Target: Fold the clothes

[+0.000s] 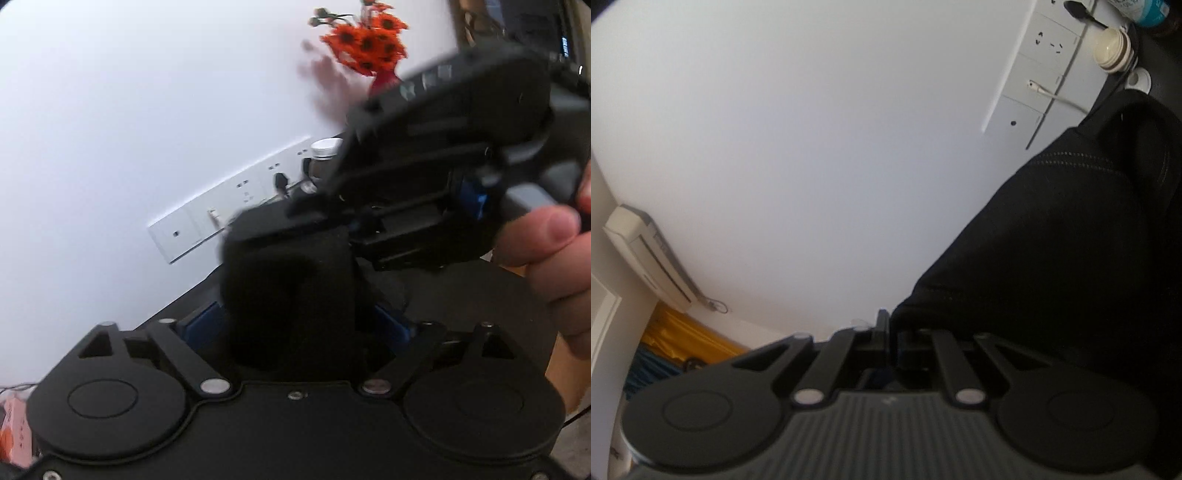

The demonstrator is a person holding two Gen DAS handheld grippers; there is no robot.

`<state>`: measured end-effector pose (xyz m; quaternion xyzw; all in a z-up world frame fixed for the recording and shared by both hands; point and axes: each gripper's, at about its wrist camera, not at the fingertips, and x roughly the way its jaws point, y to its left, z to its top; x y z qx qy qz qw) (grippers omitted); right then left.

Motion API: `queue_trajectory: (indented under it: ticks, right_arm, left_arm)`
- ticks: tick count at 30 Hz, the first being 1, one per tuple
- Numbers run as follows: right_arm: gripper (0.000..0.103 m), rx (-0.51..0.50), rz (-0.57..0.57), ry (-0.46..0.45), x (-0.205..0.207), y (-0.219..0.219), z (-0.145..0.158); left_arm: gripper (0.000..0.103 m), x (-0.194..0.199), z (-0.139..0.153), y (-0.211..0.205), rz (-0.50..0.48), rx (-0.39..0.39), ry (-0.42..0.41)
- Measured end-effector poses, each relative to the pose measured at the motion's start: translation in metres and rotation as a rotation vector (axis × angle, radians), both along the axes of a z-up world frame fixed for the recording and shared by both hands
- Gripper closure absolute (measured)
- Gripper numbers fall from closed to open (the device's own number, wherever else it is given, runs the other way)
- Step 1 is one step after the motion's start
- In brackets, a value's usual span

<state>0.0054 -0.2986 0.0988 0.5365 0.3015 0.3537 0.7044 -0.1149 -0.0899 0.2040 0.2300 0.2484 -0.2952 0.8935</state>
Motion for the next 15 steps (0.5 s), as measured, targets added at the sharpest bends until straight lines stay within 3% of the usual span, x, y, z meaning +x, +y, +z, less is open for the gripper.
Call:
queue_trajectory:
  ticks: [1, 2, 3, 6, 9, 12, 15]
  right_arm:
    - [0.098, 0.008, 0.001, -0.005, -0.004, -0.002, 0.001]
    - [0.098, 0.016, 0.002, -0.01, -0.007, -0.003, 0.001]
    - [0.098, 0.021, 0.001, -0.015, -0.011, -0.005, 0.002]
    - [0.093, 0.005, -0.034, -0.004, -0.02, -0.016, -0.004]
    - [0.043, -0.018, -0.096, 0.075, -0.028, -0.036, -0.02]
    - [0.042, -0.127, -0.208, 0.063, -0.044, -0.049, -0.028]
    - [0.038, -0.457, -0.255, -0.013, -0.051, -0.042, -0.021]
  left_arm:
    - [0.05, 0.001, -0.002, 0.0, -0.001, -0.013, 0.013]
    - [0.088, 0.003, -0.003, 0.001, -0.002, -0.026, 0.04]
    - [0.094, 0.007, -0.002, 0.005, -0.001, -0.057, 0.086]
    - [0.099, 0.013, 0.009, 0.025, 0.046, -0.162, 0.096]
    - [0.099, 0.011, 0.03, 0.044, 0.101, -0.231, 0.064]
    - [0.099, 0.011, 0.05, 0.06, 0.136, -0.266, 0.029]
    - [0.099, 0.006, 0.069, 0.072, 0.167, -0.301, 0.015]
